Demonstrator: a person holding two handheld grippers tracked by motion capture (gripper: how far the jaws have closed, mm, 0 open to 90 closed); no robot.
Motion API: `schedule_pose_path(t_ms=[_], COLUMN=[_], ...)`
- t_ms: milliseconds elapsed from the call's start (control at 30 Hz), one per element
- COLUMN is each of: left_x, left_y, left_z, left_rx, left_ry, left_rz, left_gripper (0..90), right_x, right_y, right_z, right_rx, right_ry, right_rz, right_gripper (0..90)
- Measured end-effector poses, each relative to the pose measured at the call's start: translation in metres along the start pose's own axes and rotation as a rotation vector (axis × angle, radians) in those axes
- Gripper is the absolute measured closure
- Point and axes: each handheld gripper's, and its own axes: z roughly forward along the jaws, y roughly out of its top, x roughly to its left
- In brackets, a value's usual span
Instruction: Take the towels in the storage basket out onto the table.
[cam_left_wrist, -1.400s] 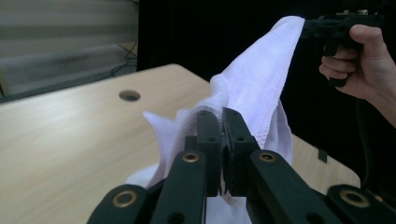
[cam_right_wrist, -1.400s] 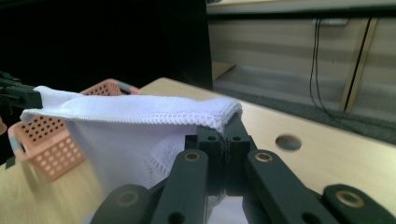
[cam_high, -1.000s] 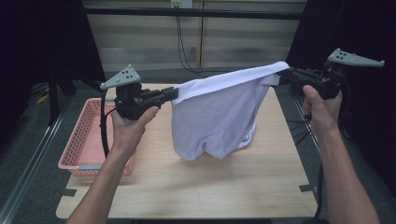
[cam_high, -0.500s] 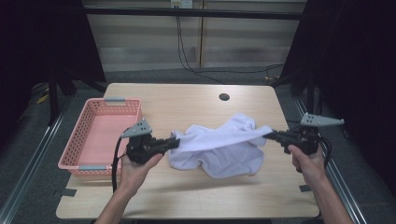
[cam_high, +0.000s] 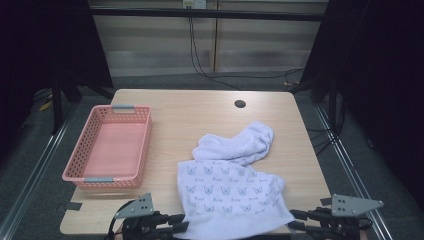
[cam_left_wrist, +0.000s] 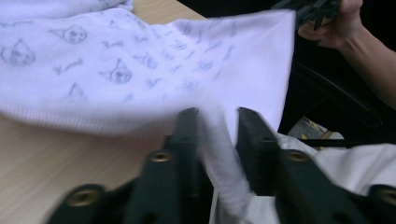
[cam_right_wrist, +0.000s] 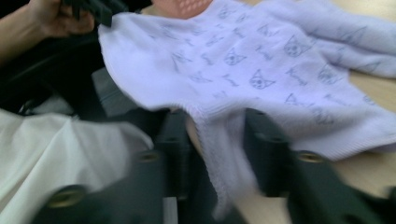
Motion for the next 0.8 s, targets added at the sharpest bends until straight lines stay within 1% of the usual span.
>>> schedule_pose_path(t_ms=[33, 67, 100, 133, 167, 200, 233, 267, 300, 333, 367, 400, 433, 467, 500, 533, 567, 600, 633, 667, 700, 733, 767, 800], left_x=[0.000, 0.005, 0.010, 0.014, 0.021, 0.028, 0.036, 0.046, 0.051, 0.062, 0.073, 0.079, 0.089, 0.094, 0.100, 0.107, 0.112, 0.120, 0.124, 0.134, 0.139, 0.143, 0.144, 0.144], left_y=[0.000, 0.001, 0.003, 0.004, 0.007, 0.009, 0.012, 0.016, 0.019, 0.024, 0.029, 0.031, 0.037, 0.040, 0.043, 0.047, 0.049, 0.052, 0.053, 0.054, 0.053, 0.052, 0.050, 0.048], left_z=[-0.002, -0.005, -0.006, -0.007, -0.005, -0.002, 0.002, 0.008, 0.013, 0.020, 0.026, 0.031, 0.040, 0.045, 0.052, 0.061, 0.066, 0.072, 0.075, 0.078, 0.081, 0.084, 0.087, 0.088], left_rx=[-0.009, -0.028, -0.045, -0.050, -0.051, -0.045, -0.041, -0.022, -0.018, -0.005, -0.001, -0.004, -0.006, 0.004, 0.020, 0.031, 0.037, 0.046, 0.046, 0.041, 0.036, 0.052, 0.070, 0.080], left_ry=[0.017, 0.022, 0.030, 0.050, 0.067, 0.087, 0.105, 0.103, 0.119, 0.134, 0.140, 0.161, 0.172, 0.173, 0.204, 0.207, 0.198, 0.221, 0.244, 0.247, 0.252, 0.266, 0.304, 0.302], left_rz=[-0.003, -0.022, -0.030, -0.024, -0.031, -0.045, -0.049, -0.040, -0.033, -0.028, -0.039, -0.044, -0.061, -0.064, -0.053, -0.070, -0.083, -0.075, -0.065, -0.085, -0.117, -0.118, -0.121, -0.125], left_gripper=[62.9, 59.5, 57.5, 56.8, 55.4, 55.0, 54.4, 54.3, 54.4, 54.3, 52.9, 52.5, 50.9, 48.8, 47.4, 43.8, 40.8, 40.2, 39.0, 38.6, 38.6, 38.4, 38.7, 40.9], right_x=[-0.001, -0.003, -0.006, -0.007, -0.008, -0.013, -0.018, -0.023, -0.031, -0.036, -0.047, -0.054, -0.061, -0.072, -0.079, -0.086, -0.096, -0.102, -0.111, -0.116, -0.125, -0.130, -0.134, -0.136], right_y=[-0.001, -0.002, -0.003, -0.003, -0.002, -0.002, -0.001, 0.000, 0.001, 0.003, 0.005, 0.007, 0.009, 0.012, 0.014, 0.017, 0.020, 0.021, 0.024, 0.025, 0.026, 0.027, 0.026, 0.024], right_z=[-0.001, -0.003, -0.005, -0.006, -0.006, -0.005, -0.003, 0.001, 0.008, 0.013, 0.022, 0.031, 0.038, 0.050, 0.057, 0.066, 0.077, 0.083, 0.091, 0.095, 0.101, 0.105, 0.109, 0.111], right_rx=[0.026, 0.020, 0.010, 0.010, 0.006, -0.011, -0.026, -0.023, -0.009, -0.005, 0.008, 0.030, 0.041, 0.048, 0.061, 0.082, 0.109, 0.126, 0.145, 0.151, 0.151, 0.163, 0.165, 0.163], right_ry=[0.016, 0.007, 0.002, -0.018, -0.034, -0.031, -0.040, -0.053, -0.066, -0.075, -0.092, -0.113, -0.117, -0.111, -0.113, -0.129, -0.139, -0.145, -0.159, -0.165, -0.158, -0.164, -0.167, -0.154], right_rz=[0.000, 0.003, 0.006, 0.006, 0.008, 0.016, 0.031, 0.040, 0.037, 0.042, 0.049, 0.034, 0.033, 0.052, 0.049, 0.036, 0.041, 0.039, 0.036, 0.038, 0.047, 0.053, 0.054, 0.072], right_gripper=[51.9, 48.7, 46.4, 46.4, 45.7, 44.9, 44.9, 44.9, 45.1, 45.4, 45.6, 46.6, 46.8, 46.8, 46.8, 46.8, 46.7, 46.7, 46.0, 45.8, 45.9, 46.1, 47.0, 50.4])
